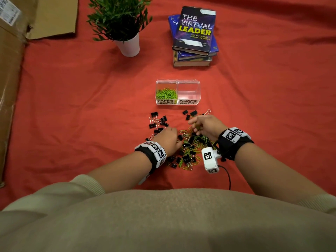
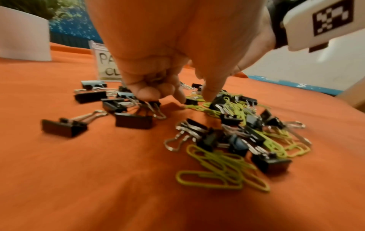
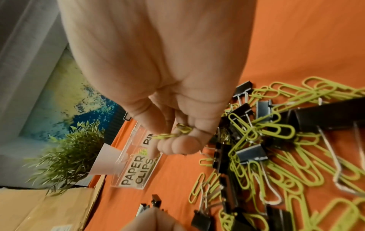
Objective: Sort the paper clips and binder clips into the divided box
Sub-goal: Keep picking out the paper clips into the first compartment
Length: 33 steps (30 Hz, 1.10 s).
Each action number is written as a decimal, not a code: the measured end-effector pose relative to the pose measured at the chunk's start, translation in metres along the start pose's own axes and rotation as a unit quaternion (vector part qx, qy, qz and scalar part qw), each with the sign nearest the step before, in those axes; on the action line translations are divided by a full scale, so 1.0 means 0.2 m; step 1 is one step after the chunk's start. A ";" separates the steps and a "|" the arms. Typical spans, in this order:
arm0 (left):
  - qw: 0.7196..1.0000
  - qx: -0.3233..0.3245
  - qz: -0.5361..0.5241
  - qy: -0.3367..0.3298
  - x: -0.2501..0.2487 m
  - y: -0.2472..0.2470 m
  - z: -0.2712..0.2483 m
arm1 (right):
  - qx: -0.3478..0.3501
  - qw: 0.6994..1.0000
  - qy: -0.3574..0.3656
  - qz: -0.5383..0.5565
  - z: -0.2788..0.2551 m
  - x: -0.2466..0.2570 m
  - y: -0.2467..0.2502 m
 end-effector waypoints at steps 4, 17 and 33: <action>1.000 -0.017 0.019 -0.003 -0.03 -0.04 -0.01 | -0.016 0.952 0.093 -0.290 -0.02 -0.04 -0.04; 1.000 0.001 -0.003 0.026 0.04 0.00 0.00 | -0.066 0.834 0.249 -0.488 -0.01 -0.11 0.03; 0.999 -0.016 0.030 0.018 0.05 0.00 -0.05 | -0.016 0.817 0.170 -0.551 -0.07 -0.15 0.10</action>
Point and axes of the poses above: each hand's wrist, its own z-axis towards the middle knuckle, its own y-axis out of the back of the hand, x = y × z, the point moved 1 cm from there along z, towards the middle knuckle, and after that the axes turned 8 degrees about -x, right-handed, at the moved point
